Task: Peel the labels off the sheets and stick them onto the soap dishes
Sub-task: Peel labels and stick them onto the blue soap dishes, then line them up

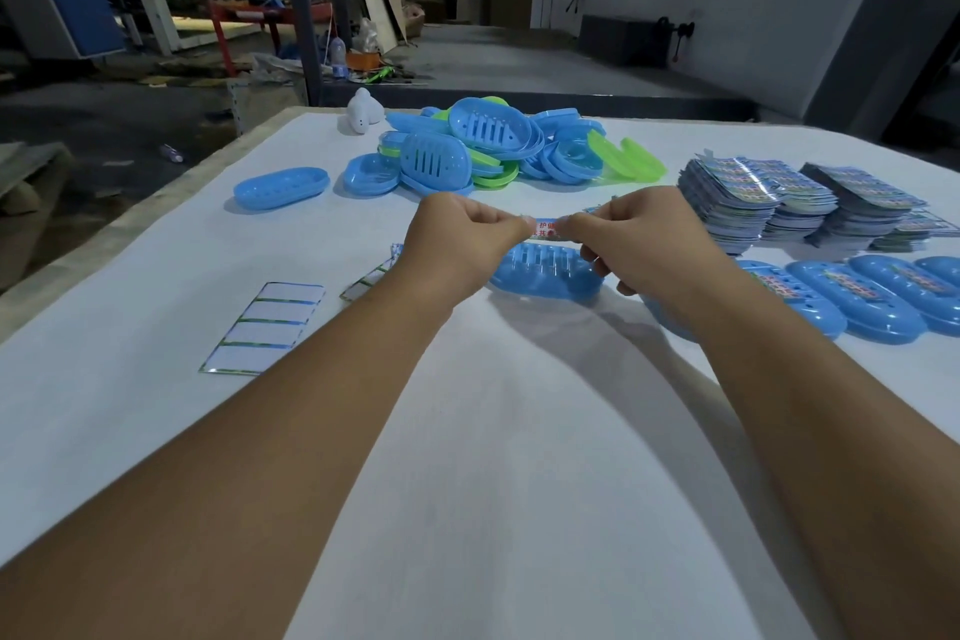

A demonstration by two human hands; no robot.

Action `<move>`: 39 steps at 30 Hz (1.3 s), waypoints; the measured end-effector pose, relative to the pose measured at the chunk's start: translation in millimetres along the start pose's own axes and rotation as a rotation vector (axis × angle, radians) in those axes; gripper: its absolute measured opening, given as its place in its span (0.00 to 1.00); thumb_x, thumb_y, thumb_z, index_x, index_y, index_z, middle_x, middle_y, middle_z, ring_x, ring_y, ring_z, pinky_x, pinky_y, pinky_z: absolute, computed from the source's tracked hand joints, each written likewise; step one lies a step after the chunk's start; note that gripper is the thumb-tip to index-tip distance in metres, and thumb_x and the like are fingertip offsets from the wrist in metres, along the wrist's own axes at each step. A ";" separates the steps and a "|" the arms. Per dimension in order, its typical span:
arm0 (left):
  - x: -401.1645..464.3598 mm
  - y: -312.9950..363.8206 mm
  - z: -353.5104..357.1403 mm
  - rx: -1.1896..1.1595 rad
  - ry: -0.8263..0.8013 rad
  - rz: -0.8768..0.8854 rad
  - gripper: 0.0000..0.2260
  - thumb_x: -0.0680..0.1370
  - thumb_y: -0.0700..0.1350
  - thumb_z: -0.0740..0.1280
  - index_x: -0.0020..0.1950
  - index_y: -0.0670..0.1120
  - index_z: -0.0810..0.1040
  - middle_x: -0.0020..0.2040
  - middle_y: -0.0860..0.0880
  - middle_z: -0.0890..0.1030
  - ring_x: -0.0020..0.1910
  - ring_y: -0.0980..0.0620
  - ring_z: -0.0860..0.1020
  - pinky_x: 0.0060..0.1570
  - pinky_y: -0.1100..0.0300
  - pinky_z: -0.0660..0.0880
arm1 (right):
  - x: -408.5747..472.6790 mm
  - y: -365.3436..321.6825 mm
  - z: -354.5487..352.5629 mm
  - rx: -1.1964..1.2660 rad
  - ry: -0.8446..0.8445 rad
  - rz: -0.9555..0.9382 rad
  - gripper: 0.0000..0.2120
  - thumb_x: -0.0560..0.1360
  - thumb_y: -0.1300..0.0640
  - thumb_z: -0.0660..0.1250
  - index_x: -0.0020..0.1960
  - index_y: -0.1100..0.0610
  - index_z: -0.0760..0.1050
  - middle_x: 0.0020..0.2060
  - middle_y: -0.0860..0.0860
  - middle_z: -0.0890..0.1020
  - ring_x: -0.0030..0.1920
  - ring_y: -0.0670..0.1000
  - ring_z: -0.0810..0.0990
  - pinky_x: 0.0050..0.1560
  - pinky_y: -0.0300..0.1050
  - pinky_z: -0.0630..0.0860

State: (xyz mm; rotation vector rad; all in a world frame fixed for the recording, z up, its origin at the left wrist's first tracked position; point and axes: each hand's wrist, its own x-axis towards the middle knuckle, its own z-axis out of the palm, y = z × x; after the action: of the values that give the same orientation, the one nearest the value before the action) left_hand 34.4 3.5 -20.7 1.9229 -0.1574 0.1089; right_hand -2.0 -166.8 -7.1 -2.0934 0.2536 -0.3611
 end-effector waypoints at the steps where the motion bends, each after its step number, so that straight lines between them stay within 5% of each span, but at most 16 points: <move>1: 1.0 -1.3 1.2 0.015 0.006 0.006 0.06 0.72 0.52 0.76 0.41 0.50 0.86 0.27 0.57 0.81 0.28 0.61 0.78 0.27 0.66 0.73 | -0.1 0.6 -0.2 -0.025 -0.006 -0.005 0.19 0.70 0.46 0.76 0.35 0.62 0.82 0.31 0.62 0.81 0.28 0.52 0.72 0.27 0.42 0.68; 5: 3.7 -4.0 5.2 0.095 0.019 -0.013 0.06 0.71 0.47 0.75 0.35 0.51 0.84 0.33 0.53 0.84 0.40 0.53 0.83 0.48 0.51 0.82 | 0.3 2.8 0.2 -0.172 -0.027 -0.017 0.21 0.72 0.46 0.75 0.34 0.63 0.81 0.25 0.56 0.75 0.22 0.50 0.67 0.31 0.43 0.68; 9: 3.5 -4.0 6.8 0.170 0.011 -0.018 0.10 0.70 0.48 0.74 0.29 0.52 0.82 0.30 0.54 0.83 0.39 0.52 0.82 0.47 0.49 0.82 | 1.0 3.4 2.5 -0.294 -0.031 -0.019 0.18 0.73 0.45 0.75 0.36 0.60 0.83 0.26 0.56 0.76 0.23 0.51 0.68 0.31 0.43 0.67; 19: 1.4 -0.5 8.5 0.270 0.016 -0.022 0.08 0.69 0.50 0.74 0.39 0.46 0.86 0.37 0.46 0.85 0.43 0.46 0.83 0.45 0.48 0.81 | 2.7 5.1 2.7 -0.336 -0.049 -0.024 0.17 0.72 0.45 0.74 0.40 0.60 0.85 0.26 0.56 0.76 0.25 0.53 0.69 0.31 0.43 0.67; 30: 2.4 -1.8 11.0 0.402 0.051 0.034 0.12 0.68 0.51 0.71 0.42 0.44 0.86 0.40 0.43 0.85 0.33 0.49 0.73 0.38 0.52 0.78 | 5.5 8.1 6.2 -0.380 -0.026 -0.056 0.17 0.71 0.46 0.75 0.36 0.60 0.84 0.24 0.57 0.77 0.23 0.53 0.70 0.30 0.44 0.70; 35: 2.5 -0.5 14.2 0.488 0.077 0.060 0.12 0.69 0.54 0.72 0.42 0.46 0.86 0.41 0.48 0.85 0.40 0.48 0.80 0.43 0.52 0.79 | 5.4 7.8 10.9 -0.499 0.032 -0.109 0.20 0.72 0.46 0.72 0.30 0.61 0.78 0.20 0.55 0.73 0.23 0.54 0.71 0.31 0.43 0.73; 39: 3.6 1.8 18.2 0.648 0.102 0.098 0.11 0.71 0.57 0.70 0.42 0.51 0.84 0.41 0.52 0.83 0.42 0.48 0.80 0.38 0.57 0.73 | 5.2 6.9 15.6 -0.557 0.064 -0.130 0.22 0.72 0.44 0.71 0.30 0.61 0.78 0.20 0.54 0.74 0.25 0.55 0.73 0.33 0.43 0.75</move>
State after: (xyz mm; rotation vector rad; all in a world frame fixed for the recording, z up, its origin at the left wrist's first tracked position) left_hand 37.7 -14.3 -24.8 2.5473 -0.1600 0.3588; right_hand 8.1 -159.5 -19.9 -2.6570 0.2790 -0.4762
